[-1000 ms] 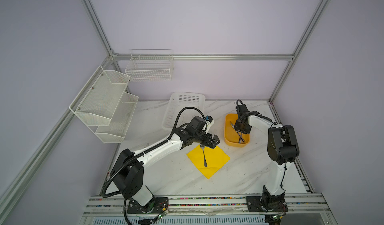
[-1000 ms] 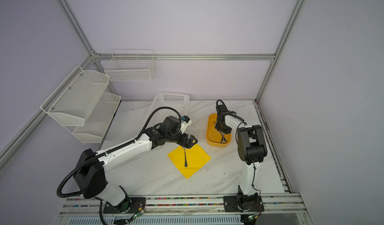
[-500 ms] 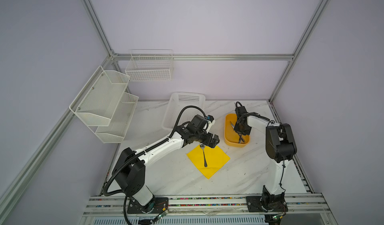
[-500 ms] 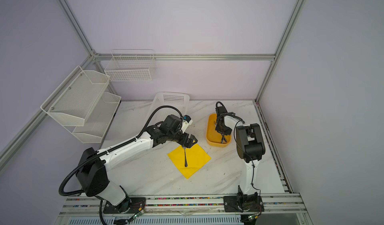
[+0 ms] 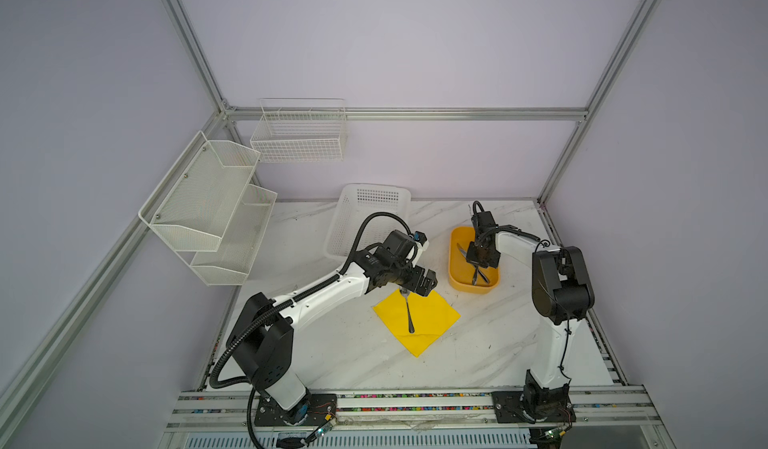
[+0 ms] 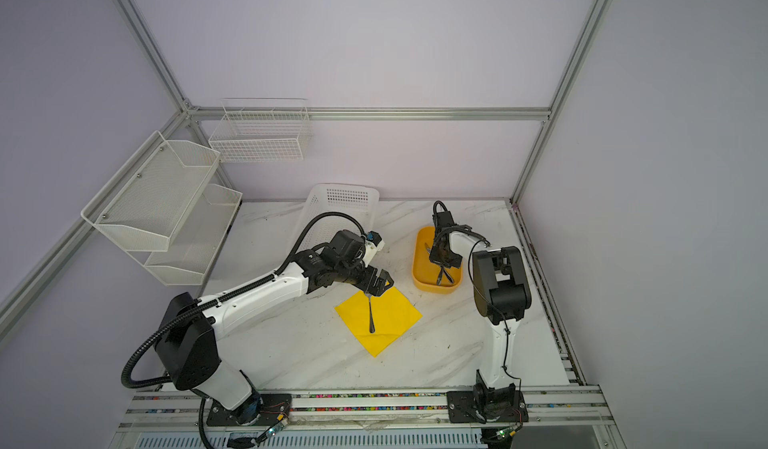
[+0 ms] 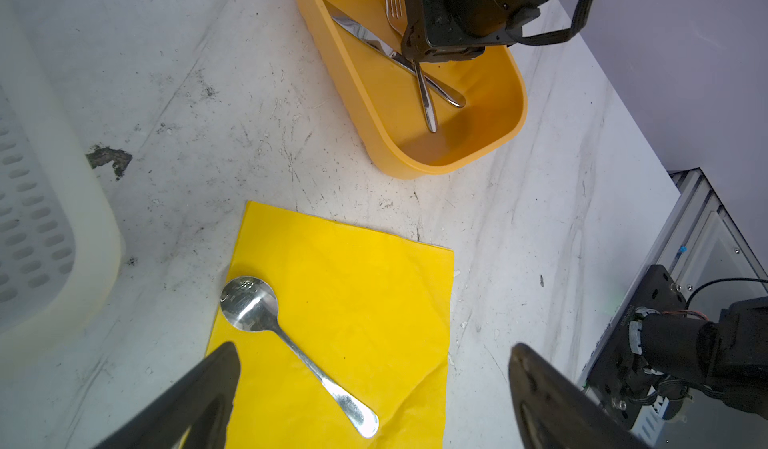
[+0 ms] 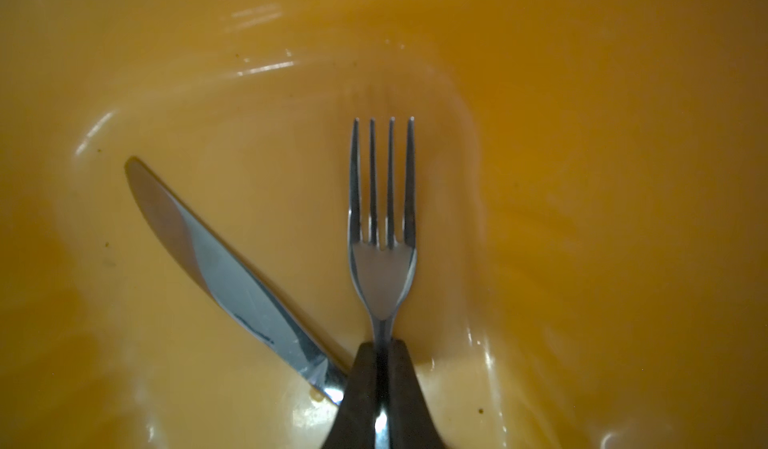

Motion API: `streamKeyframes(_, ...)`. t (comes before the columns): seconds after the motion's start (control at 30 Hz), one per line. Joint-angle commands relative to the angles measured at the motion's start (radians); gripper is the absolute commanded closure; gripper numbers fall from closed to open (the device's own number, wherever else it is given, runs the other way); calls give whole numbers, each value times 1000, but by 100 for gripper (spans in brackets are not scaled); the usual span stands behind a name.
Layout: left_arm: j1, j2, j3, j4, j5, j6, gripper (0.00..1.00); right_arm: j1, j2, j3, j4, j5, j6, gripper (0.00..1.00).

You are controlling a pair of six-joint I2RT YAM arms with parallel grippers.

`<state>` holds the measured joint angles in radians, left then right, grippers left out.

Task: Place the utensils on the paper napkin and roll it up
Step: 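Lower the right gripper into the yellow tray and grasp the fork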

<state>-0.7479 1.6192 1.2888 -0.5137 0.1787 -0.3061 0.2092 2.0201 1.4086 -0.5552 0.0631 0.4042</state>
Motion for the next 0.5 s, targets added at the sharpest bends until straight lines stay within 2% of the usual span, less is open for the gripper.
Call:
streamKeyframes(0.0, -4, -3, 96, 6, 11, -10, 0, -2, 53, 10, -99, 4, -42, 91)
streamKeyframes(0.13, -4, -5, 101, 4, 26, -12, 0, -19, 72, 22, -112, -86, -31, 86)
streamKeyframes(0.27, -3, -8, 103, 3, 38, -15, 0, -20, 84, 33, -133, -94, -5, 80)
streamKeyframes(0.47, -4, -23, 89, -4, 56, -11, 0, -32, 107, 35, -154, -140, -18, 80)
